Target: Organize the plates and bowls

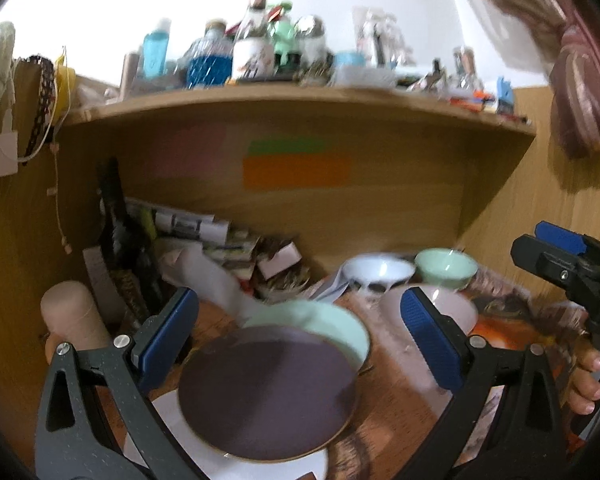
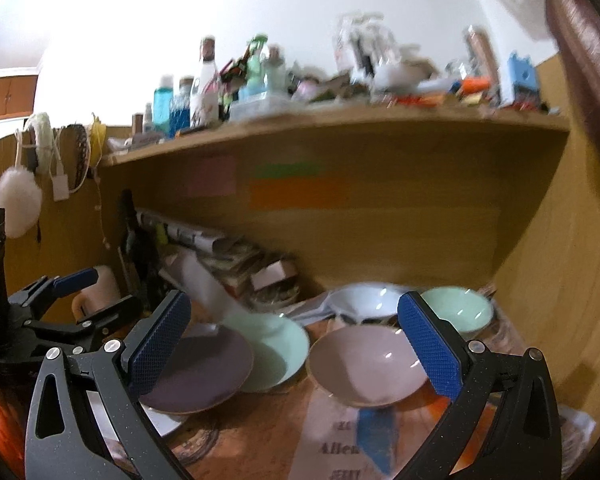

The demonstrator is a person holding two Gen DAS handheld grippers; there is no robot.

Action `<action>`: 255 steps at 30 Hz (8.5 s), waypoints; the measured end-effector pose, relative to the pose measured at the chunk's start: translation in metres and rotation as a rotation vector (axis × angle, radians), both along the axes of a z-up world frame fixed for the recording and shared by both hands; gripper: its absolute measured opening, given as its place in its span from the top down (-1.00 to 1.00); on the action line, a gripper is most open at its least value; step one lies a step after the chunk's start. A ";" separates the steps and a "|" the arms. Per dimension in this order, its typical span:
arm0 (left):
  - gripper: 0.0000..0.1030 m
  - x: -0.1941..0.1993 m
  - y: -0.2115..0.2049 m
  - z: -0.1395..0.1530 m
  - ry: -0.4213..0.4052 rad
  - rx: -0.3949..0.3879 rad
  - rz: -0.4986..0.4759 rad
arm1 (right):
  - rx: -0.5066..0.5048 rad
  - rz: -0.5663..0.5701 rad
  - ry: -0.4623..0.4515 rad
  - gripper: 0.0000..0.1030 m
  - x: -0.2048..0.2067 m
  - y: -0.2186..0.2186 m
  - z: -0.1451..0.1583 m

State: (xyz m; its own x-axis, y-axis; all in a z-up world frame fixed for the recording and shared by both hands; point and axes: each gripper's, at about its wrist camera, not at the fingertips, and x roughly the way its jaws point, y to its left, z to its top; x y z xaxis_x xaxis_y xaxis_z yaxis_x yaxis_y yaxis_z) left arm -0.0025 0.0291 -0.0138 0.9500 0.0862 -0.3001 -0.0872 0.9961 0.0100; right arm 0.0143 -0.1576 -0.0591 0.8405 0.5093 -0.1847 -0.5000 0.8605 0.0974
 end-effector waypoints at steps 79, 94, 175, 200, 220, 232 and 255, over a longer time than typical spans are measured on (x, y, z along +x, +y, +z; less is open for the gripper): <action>0.57 0.066 0.138 -0.099 0.495 -0.227 -0.028 | -0.142 0.152 0.538 0.56 0.085 0.114 -0.108; 0.58 0.040 0.102 -0.073 0.412 -0.223 -0.070 | -0.099 0.117 0.475 0.56 0.054 0.076 -0.087; -0.12 0.019 -0.013 -0.109 0.364 -0.141 -0.137 | -0.071 -0.143 0.450 -0.22 0.006 -0.025 -0.096; -0.82 -0.060 0.112 -0.114 0.266 -0.149 0.171 | -0.166 0.186 0.393 -0.42 -0.010 0.126 -0.086; 0.30 -0.045 0.161 -0.165 0.389 -0.244 0.121 | -0.268 0.150 0.554 0.41 0.011 0.177 -0.117; 0.61 -0.041 0.167 -0.171 0.395 -0.249 0.093 | -0.254 0.143 0.566 0.41 0.011 0.187 -0.121; 0.60 -0.044 0.168 -0.169 0.423 -0.260 0.097 | -0.251 0.176 0.576 0.46 0.011 0.191 -0.128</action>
State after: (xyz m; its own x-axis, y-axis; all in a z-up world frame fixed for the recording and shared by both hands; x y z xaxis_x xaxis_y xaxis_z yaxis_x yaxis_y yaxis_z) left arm -0.0463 0.1974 -0.1830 0.7317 0.0389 -0.6805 -0.2210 0.9580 -0.1829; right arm 0.0253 0.0334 -0.1868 0.4793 0.5132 -0.7120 -0.5634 0.8019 0.1988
